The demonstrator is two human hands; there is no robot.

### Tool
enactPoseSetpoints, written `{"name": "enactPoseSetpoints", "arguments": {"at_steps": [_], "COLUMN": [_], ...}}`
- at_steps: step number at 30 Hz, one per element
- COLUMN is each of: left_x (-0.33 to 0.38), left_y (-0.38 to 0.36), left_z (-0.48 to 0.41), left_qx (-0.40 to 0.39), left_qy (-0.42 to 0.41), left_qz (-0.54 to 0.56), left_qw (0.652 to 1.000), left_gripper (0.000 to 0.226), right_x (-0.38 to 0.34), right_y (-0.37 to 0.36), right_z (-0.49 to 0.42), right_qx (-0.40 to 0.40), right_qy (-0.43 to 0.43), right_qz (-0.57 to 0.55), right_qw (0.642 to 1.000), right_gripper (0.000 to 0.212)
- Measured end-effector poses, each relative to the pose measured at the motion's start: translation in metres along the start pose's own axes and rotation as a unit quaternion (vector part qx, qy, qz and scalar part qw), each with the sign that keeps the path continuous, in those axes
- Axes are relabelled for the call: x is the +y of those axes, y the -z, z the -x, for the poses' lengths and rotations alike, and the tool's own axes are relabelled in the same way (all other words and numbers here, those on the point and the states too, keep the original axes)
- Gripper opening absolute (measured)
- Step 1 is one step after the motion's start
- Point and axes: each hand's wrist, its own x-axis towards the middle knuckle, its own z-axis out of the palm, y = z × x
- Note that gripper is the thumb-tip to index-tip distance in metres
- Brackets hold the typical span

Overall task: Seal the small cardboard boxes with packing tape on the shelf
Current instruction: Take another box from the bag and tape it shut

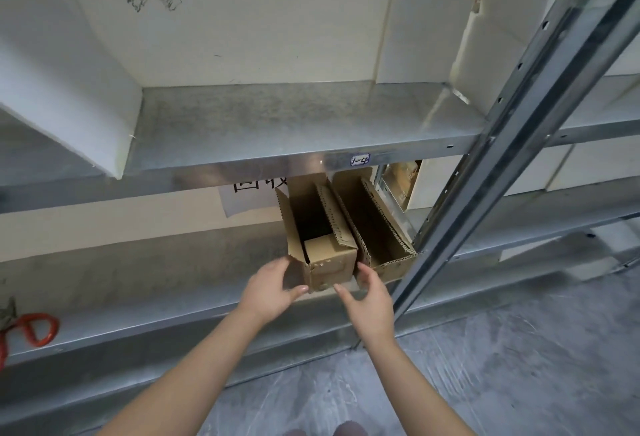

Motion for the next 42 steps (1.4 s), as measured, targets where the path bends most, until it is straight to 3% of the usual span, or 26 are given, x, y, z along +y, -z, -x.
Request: {"name": "enactPoseSetpoints", "arguments": {"at_steps": [7, 11, 16, 24, 30, 42], "left_x": [-0.012, -0.055, -0.132, -0.32, -0.451, -0.688], "left_y": [0.04, 0.071, 0.12, 0.243, 0.335, 0.469], "left_z": [0.066, 0.123, 0.201, 0.333, 0.416, 0.49], "left_qx": [0.072, 0.065, 0.092, 0.112, 0.082, 0.089], "left_qy": [-0.055, -0.048, -0.028, 0.067, 0.117, 0.189], "left_qz": [-0.145, -0.233, -0.244, -0.274, -0.295, -0.276], "left_qw": [0.985, 0.969, 0.965, 0.953, 0.945, 0.938], "left_gripper": [0.067, 0.063, 0.057, 0.059, 0.062, 0.061], "right_x": [-0.04, -0.07, -0.11, -0.219, -0.311, -0.456], "right_y": [-0.009, -0.04, -0.099, -0.281, -0.403, -0.639], "right_z": [0.055, 0.1, 0.158, 0.297, 0.397, 0.494], "right_qx": [-0.037, -0.099, -0.154, -0.189, -0.223, -0.282], "right_qy": [0.213, 0.267, 0.309, 0.4, 0.428, 0.476], "right_qz": [0.169, 0.232, 0.267, 0.255, 0.249, 0.195], "right_qw": [0.962, 0.93, 0.899, 0.86, 0.84, 0.809], "right_gripper": [0.057, 0.059, 0.06, 0.059, 0.057, 0.056]}}
